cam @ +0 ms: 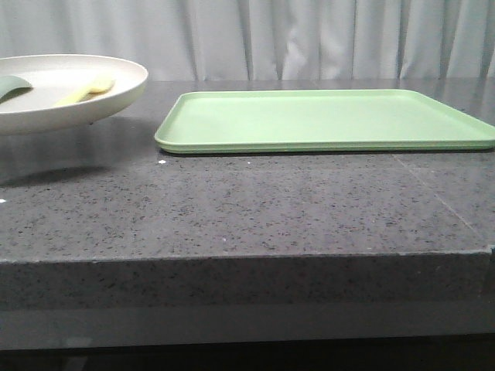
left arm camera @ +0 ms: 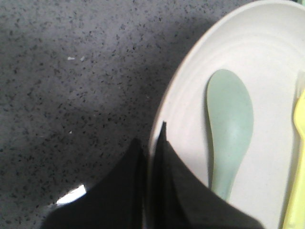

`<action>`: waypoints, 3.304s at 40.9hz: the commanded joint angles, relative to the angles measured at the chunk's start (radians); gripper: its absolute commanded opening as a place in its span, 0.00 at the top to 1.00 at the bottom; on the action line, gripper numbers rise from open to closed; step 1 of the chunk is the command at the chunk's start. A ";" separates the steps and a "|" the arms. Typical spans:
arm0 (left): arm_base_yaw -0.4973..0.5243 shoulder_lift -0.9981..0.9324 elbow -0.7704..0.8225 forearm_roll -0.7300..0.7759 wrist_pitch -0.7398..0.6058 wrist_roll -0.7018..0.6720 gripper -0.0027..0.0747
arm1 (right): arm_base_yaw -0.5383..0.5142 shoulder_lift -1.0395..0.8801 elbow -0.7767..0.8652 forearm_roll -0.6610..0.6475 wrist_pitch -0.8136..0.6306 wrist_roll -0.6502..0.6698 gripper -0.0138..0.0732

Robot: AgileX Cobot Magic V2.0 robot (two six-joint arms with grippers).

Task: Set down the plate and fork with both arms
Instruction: 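Lift the cream plate with the left gripper and carry it toward the tray, then lower the plate onto the green tray and open the left gripper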

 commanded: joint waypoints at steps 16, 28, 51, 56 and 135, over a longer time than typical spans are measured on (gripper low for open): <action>-0.159 -0.030 -0.262 0.083 0.026 -0.260 0.99 | -0.003 0.011 -0.034 0.006 -0.079 -0.005 0.28; -0.351 0.064 -0.359 0.083 -0.015 -0.375 0.99 | -0.003 0.011 -0.035 0.006 -0.075 -0.005 0.28; -0.657 0.304 -0.530 0.086 -0.171 -0.515 0.99 | -0.003 0.011 -0.035 0.006 -0.073 -0.005 0.28; -0.682 0.332 -0.534 0.118 -0.219 -0.543 0.99 | -0.003 0.011 -0.035 0.006 -0.072 -0.005 0.28; -0.754 0.410 -0.534 0.175 -0.372 -0.645 0.75 | -0.003 0.011 -0.035 0.006 -0.072 -0.005 0.28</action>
